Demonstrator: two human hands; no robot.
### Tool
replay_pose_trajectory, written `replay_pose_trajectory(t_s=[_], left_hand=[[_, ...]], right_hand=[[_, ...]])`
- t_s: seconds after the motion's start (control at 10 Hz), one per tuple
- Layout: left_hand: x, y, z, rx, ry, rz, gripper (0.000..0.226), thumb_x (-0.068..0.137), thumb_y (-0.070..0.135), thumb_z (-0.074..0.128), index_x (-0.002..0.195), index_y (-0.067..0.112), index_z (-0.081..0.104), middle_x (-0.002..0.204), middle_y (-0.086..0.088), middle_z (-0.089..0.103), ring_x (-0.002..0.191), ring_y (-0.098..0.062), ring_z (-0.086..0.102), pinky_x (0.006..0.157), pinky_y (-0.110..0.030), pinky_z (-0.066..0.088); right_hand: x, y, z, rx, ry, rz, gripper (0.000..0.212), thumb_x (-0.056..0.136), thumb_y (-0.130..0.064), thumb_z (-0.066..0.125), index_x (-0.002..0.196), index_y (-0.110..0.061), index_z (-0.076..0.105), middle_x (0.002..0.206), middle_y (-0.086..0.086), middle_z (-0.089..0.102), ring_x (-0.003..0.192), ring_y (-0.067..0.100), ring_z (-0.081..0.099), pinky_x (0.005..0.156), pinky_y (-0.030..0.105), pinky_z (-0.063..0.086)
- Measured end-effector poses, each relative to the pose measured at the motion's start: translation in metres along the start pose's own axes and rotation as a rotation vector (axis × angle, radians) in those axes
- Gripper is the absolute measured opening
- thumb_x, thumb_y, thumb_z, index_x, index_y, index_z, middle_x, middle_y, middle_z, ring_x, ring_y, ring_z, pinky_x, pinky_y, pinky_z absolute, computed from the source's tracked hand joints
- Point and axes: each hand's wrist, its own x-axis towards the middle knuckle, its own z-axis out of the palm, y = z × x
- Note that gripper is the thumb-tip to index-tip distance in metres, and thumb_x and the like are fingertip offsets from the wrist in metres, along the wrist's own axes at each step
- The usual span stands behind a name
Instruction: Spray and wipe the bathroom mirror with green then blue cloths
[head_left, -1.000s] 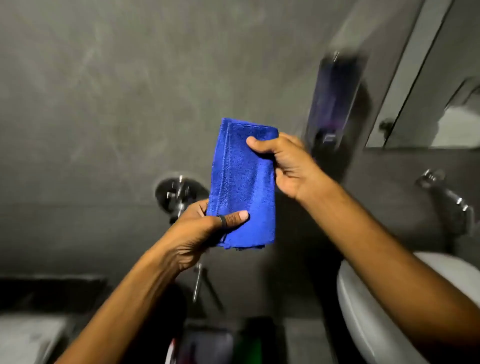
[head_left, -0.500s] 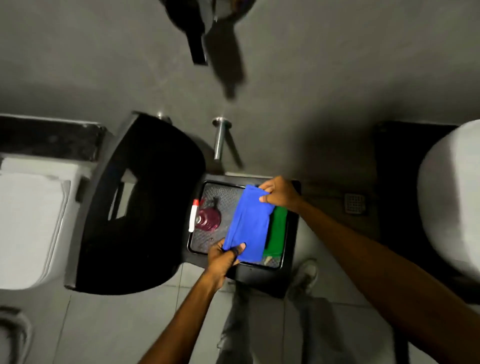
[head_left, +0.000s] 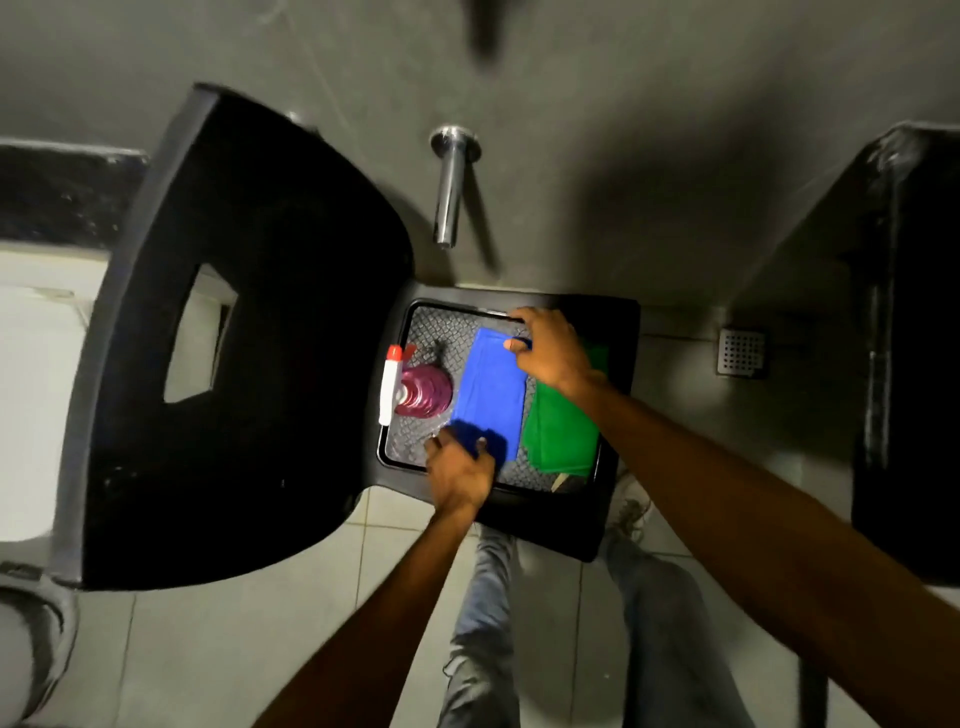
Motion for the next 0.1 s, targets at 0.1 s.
replay_pose_trajectory(t_s=[0.1], left_hand=[[-0.0509, 0.0256, -0.0127, 0.042, 0.044, 0.34, 0.046, 0.101, 0.025, 0.057, 0.14, 0.001, 0.054, 0.142, -0.022, 0.053, 0.132, -0.042, 0.051, 0.114, -0.045, 0.04]], right_hand=[[-0.0418, -0.0036, -0.0341, -0.021, 0.177, -0.145, 0.055, 0.092, -0.027, 0.062, 0.142, -0.008, 0.051, 0.154, 0.015, 0.044, 0.149, 0.034, 0.031, 0.123, 0.039, 0.025]])
